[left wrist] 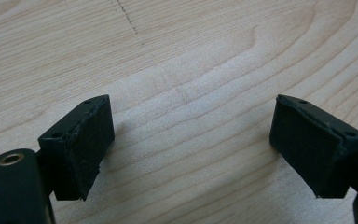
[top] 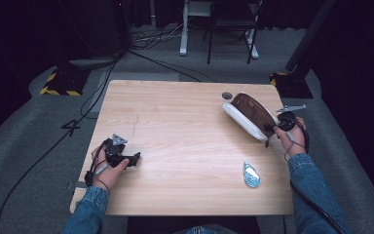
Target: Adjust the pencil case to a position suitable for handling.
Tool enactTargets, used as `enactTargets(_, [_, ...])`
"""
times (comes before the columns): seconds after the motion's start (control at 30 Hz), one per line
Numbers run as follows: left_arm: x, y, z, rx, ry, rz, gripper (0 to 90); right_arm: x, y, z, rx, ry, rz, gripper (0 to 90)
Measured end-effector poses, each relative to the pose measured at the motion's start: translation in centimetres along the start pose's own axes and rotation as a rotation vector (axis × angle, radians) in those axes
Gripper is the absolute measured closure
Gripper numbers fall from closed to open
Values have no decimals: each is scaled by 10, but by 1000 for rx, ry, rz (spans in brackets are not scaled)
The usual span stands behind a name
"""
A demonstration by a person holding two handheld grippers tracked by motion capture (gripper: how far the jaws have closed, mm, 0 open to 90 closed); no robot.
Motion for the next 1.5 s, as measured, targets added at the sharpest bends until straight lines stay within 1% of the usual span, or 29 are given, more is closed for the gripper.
enactTargets(0.13, [0,0,0,0,0,0,140,2,0,-1,-3,-2,-7,864])
enactTargets(0.23, [0,0,0,0,0,0,139,4,-2,-4,-15,-2,-12,870])
enactTargets(0.33, [0,0,0,0,0,0,139,6,-4,-6,-22,-3,-9,873])
enactTargets(0.5, [0,0,0,0,0,0,139,11,-8,-13,-41,5,-31,877])
enactTargets(0.57, [0,0,0,0,0,0,139,14,-11,-16,-47,-3,-34,877])
enactTargets(0.67, [0,0,0,0,0,0,139,23,-18,-25,-63,-24,-48,877])
enactTargets(0.7, [0,0,0,0,0,0,139,23,-18,-25,-63,-24,-48,877])
enactTargets(0.87, [0,0,0,0,0,0,139,38,-30,-37,-84,-49,-75,877])
enactTargets(0.93, [0,0,0,0,0,0,139,47,-36,-42,-93,-70,-87,877])
enactTargets(0.97, [0,0,0,0,0,0,139,47,-36,-42,-93,-70,-87,877])
enactTargets(1.0, [0,0,0,0,0,1,139,50,-38,-44,-96,-71,-96,877])
enactTargets(1.03, [0,0,0,0,0,0,139,56,-41,-46,-101,-83,-105,877])
enactTargets(1.1, [0,0,0,1,-1,1,139,63,-44,-48,-104,-95,-119,877])
enactTargets(1.23, [0,0,0,0,0,0,139,83,-50,-52,-107,-128,-152,877])
enactTargets(1.27, [0,0,0,0,0,1,140,86,-52,-53,-103,-130,-157,877])
enactTargets(1.33, [0,0,0,0,-1,2,139,96,-54,-54,-105,-143,-181,877])
enactTargets(1.5, [0,0,0,1,-1,2,139,114,-60,-53,-98,-142,-230,877])
Point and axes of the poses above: each handheld gripper's, and its own axes: y roughly forward along the jaws, z roughly out of its underside, x roughly to its left, the point moved 10 cm from there along y, roughly forward along the jaws, and after that the axes turned 2 degrees about z, right-handed, at the moved point
